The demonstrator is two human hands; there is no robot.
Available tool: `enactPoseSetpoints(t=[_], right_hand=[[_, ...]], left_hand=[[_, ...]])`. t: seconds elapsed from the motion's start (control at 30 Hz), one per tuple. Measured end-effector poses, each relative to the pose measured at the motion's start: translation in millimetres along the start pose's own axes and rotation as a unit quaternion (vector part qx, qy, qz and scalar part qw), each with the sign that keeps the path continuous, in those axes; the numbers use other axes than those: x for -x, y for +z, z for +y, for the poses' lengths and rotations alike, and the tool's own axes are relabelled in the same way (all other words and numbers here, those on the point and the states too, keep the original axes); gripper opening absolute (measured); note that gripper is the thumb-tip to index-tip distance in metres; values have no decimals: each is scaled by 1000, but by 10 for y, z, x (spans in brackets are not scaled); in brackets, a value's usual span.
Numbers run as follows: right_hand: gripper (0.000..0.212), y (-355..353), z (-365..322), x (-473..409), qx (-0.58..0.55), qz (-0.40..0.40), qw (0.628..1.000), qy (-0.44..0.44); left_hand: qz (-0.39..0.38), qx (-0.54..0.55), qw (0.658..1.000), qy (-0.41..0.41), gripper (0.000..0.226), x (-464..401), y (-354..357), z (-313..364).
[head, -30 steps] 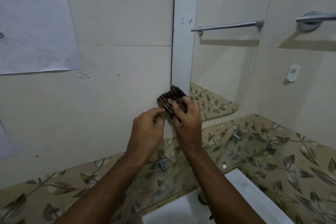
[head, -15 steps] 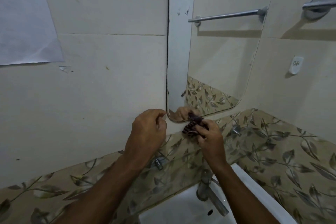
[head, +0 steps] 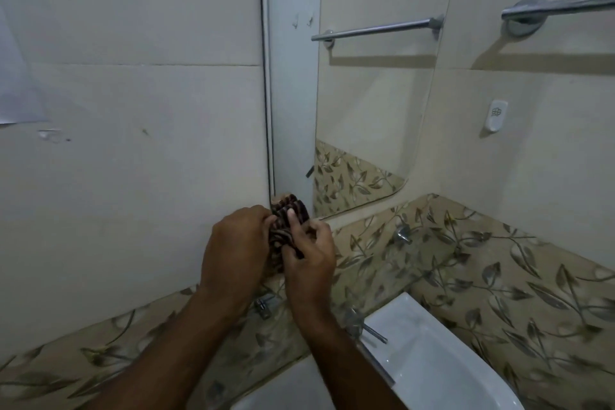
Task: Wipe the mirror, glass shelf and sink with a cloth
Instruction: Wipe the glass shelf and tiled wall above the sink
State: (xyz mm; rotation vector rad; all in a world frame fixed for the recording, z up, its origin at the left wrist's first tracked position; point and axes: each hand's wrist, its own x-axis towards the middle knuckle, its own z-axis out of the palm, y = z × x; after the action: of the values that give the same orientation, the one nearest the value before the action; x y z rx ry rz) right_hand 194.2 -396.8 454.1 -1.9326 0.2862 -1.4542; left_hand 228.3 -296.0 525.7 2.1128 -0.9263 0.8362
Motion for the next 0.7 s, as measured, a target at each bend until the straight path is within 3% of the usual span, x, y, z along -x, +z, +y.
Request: enactPoseSetpoints(t=[0.3,0.5,0.7], right_hand=[[64,-266,693,-430,54,84,994,47],[25,-607,1184,-1034,104,143,974,143],[21,-852,1492,-1502,112,164,952,234]], left_hand=[[15,27,999,34,3,43,179,-111],[28,38,999,20,4,54,240,-89],[26,32,999,21,3,68,237,-88]])
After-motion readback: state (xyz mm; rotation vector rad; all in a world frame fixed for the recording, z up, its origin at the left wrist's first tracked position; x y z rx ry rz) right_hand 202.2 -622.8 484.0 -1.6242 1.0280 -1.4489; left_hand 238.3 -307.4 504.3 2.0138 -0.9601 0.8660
